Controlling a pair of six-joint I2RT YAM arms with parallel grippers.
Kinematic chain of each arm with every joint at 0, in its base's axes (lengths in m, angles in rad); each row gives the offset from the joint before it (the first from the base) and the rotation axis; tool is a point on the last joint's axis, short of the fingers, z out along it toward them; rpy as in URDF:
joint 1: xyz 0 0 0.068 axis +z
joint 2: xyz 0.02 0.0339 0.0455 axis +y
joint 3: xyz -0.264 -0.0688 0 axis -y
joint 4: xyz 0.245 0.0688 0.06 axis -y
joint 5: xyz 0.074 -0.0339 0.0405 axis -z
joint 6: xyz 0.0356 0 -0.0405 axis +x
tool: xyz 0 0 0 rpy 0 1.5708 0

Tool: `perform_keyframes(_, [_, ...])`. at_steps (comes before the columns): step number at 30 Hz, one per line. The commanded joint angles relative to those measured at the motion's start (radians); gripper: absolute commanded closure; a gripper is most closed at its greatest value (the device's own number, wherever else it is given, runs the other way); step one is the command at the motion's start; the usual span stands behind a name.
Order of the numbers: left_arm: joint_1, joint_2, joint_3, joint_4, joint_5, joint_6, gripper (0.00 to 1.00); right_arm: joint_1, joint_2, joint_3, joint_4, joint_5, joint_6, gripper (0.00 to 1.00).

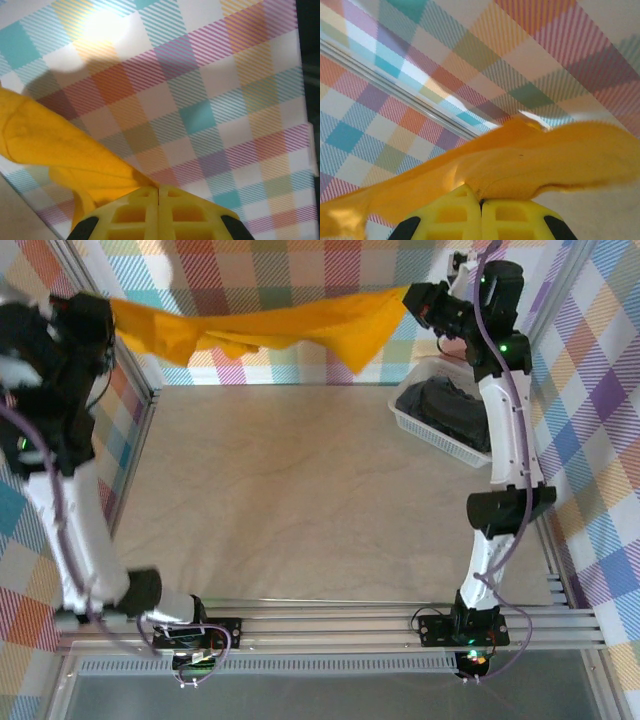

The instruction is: Fold and stack the t-shirts

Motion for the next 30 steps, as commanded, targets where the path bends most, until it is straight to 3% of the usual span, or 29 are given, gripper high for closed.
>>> perform_keyframes(1, [-0.066,-0.181,-0.369,0.001,-0.001,-0.129,1.0,0.012,-0.186,-0.335,0.004,0.078,-0.039,1.0])
perform_keyframes(5, [-0.157,-0.362,-0.837,0.023,0.054,-0.227,0.98,0.012,-0.341,-0.777,0.092,0.107,-0.02,1.0])
perform_keyframes(7, [-0.183,-0.399,-1.027,0.036,0.096,-0.258,0.83,0.014,-0.368,-0.929,0.085,0.133,-0.042,0.98])
perform_keyframes(8, [-0.19,-0.403,-1.087,0.053,0.113,-0.255,0.74,0.014,-0.368,-0.982,0.064,0.155,-0.05,0.9])
perform_keyframes(10, [-0.201,-0.39,-1.162,0.038,0.128,-0.237,0.5,0.013,-0.358,-1.065,0.007,0.233,-0.078,0.64])
perform_keyframes(13, [-0.205,-0.336,-1.175,-0.006,0.143,-0.166,0.39,0.017,-0.35,-1.143,-0.017,0.303,-0.087,0.51])
perform_keyframes(17, [-0.202,-0.275,-1.192,-0.081,0.137,-0.129,0.42,0.077,-0.321,-1.146,-0.02,0.326,-0.103,0.5])
perform_keyframes(21, [-0.162,-0.215,-1.227,-0.021,0.107,-0.108,0.51,0.181,-0.242,-1.078,-0.011,0.346,-0.122,0.52])
perform_keyframes(25, [-0.106,-0.033,-1.19,0.001,0.073,-0.042,0.65,0.258,-0.089,-0.963,0.046,0.27,-0.13,0.58])
perform_keyframes(30, [-0.089,0.207,-1.056,0.089,0.057,0.015,0.67,0.323,0.168,-0.713,-0.032,0.24,-0.164,0.62])
